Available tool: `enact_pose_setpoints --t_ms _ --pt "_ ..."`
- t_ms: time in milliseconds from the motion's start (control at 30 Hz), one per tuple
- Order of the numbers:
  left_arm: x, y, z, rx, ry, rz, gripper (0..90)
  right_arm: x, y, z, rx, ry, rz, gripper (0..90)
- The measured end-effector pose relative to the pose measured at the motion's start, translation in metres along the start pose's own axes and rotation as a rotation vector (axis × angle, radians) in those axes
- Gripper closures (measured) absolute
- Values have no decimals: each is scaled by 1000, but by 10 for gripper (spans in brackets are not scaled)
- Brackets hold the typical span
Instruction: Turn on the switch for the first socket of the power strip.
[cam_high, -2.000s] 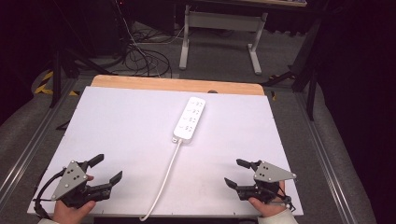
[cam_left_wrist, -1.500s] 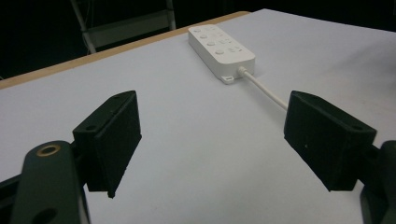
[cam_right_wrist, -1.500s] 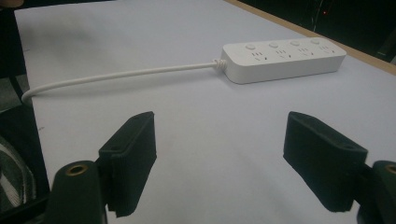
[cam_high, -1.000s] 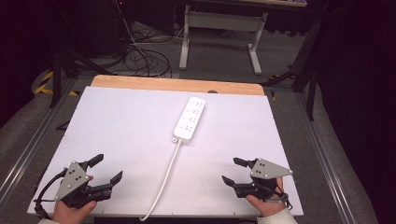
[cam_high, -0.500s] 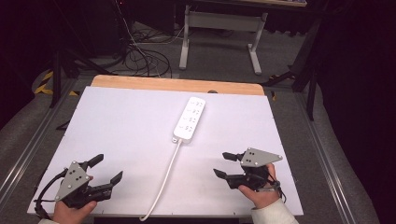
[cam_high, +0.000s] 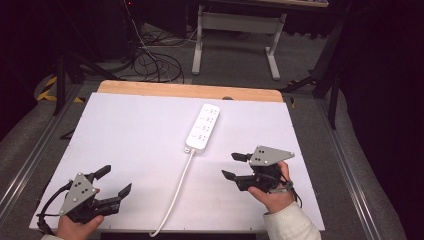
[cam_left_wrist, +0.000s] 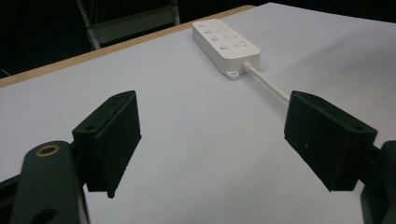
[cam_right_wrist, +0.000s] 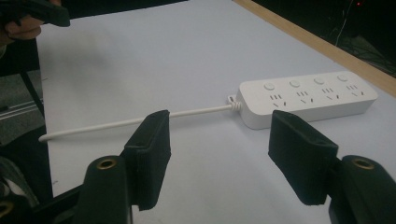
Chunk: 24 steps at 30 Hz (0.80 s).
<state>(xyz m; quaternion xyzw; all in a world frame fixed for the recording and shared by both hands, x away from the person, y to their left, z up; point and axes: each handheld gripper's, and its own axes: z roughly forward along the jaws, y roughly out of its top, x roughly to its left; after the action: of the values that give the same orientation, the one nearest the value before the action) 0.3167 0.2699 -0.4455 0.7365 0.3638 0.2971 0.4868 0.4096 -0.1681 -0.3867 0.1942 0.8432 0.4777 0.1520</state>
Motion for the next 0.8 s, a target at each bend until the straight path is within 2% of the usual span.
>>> enact_pose_setpoints --t_ms 167,367,600,667,700,733,800 --pt "0 0 0 0 -1 -1 195 -3 7 5 18 19 -9 391" --pt "0 0 0 0 0 0 195 -8 15 7 14 14 -12 394" --pt "0 0 0 -1 -1 -1 195 -11 22 13 25 25 -18 436" --pt "0 0 0 -1 1 0 195 -11 24 15 25 26 -17 477" --pt "0 0 0 1 2 5 195 -11 25 18 30 14 -14 556" --pt "0 0 0 2 2 5 195 -11 25 18 30 14 -14 556" --pt "0 0 1 6 0 4 196 -12 25 22 33 16 -8 668"
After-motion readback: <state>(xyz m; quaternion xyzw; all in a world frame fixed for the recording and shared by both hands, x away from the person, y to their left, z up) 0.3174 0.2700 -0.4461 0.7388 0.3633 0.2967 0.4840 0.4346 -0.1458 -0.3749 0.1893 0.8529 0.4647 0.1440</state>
